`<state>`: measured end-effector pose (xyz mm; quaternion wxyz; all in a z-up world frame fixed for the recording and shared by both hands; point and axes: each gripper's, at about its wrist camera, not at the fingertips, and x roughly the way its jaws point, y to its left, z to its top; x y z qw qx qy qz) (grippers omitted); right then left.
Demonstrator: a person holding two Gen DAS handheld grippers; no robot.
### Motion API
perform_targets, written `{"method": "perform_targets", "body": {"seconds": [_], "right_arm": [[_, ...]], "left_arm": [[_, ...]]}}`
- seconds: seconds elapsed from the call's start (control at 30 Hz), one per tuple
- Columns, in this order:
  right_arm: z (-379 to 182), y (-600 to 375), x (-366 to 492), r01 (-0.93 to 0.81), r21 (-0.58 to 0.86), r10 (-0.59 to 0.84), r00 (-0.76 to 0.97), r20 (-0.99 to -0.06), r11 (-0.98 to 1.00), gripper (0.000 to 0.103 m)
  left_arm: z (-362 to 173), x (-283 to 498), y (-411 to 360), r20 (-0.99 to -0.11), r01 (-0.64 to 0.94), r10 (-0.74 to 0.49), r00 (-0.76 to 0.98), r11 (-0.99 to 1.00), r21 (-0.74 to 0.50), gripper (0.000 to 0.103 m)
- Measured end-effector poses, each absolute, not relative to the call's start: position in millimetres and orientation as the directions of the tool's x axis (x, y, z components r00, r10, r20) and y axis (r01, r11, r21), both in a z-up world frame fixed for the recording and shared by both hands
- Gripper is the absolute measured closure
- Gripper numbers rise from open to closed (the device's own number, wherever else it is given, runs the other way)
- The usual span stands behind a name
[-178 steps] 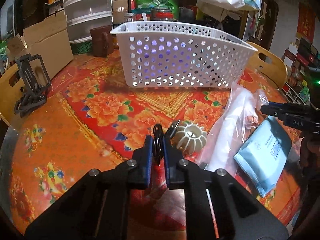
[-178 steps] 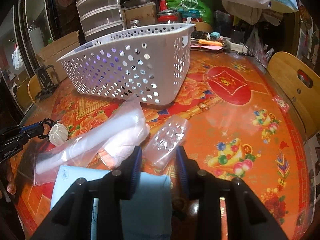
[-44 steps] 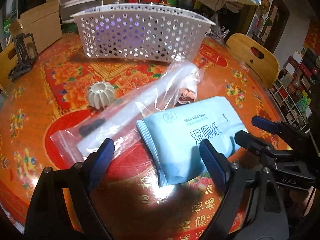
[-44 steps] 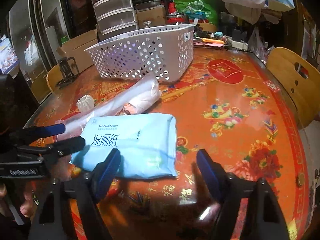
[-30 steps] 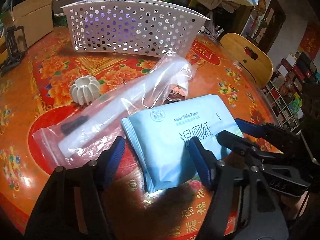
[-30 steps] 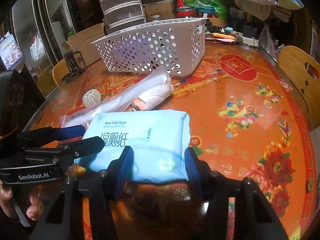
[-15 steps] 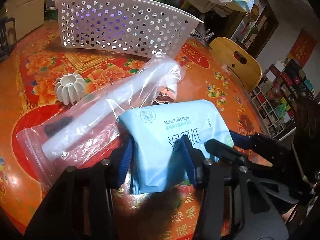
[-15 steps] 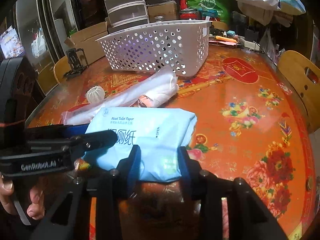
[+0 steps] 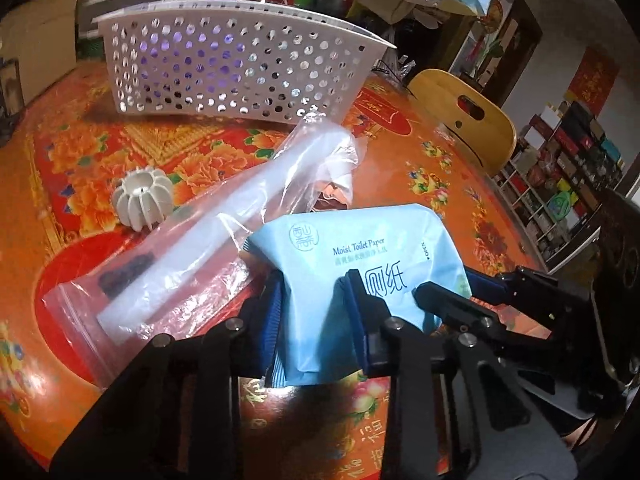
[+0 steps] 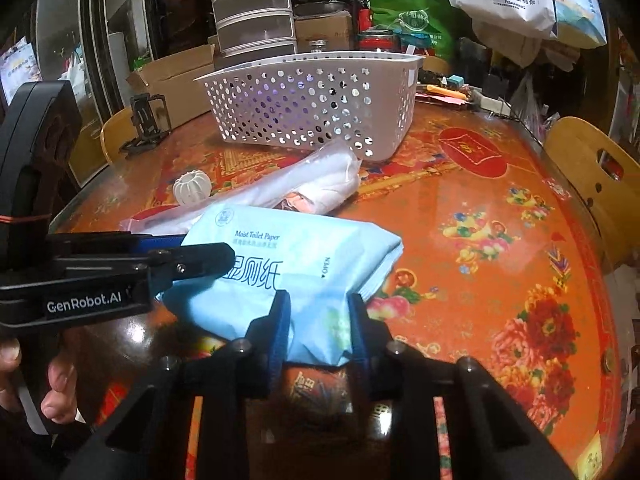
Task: Organize soft objects
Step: 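Lift the blue pack with both tools and carry it over the basket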
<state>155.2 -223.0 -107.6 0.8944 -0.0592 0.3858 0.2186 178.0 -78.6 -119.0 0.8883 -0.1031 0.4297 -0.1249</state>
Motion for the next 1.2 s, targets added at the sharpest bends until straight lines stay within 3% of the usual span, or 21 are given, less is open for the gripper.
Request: {"method": "perform_targets", "body": {"seconds": [0.5, 1.2], "right_arm": [[-86, -214, 149, -0.445, 0.043, 0.356, 0.650, -0.671, 0.895, 0.077], [32, -178, 194, -0.488, 0.005, 0.417, 0.741, -0.527, 0.873, 0.078]], "left_arm": [[-96, 169, -69, -0.691, 0.151, -0.299, 0.658, 0.952, -0.267, 0.076], [39, 197, -31, -0.537, 0.160, -0.245, 0.807, 0.967, -0.200, 0.076]]}}
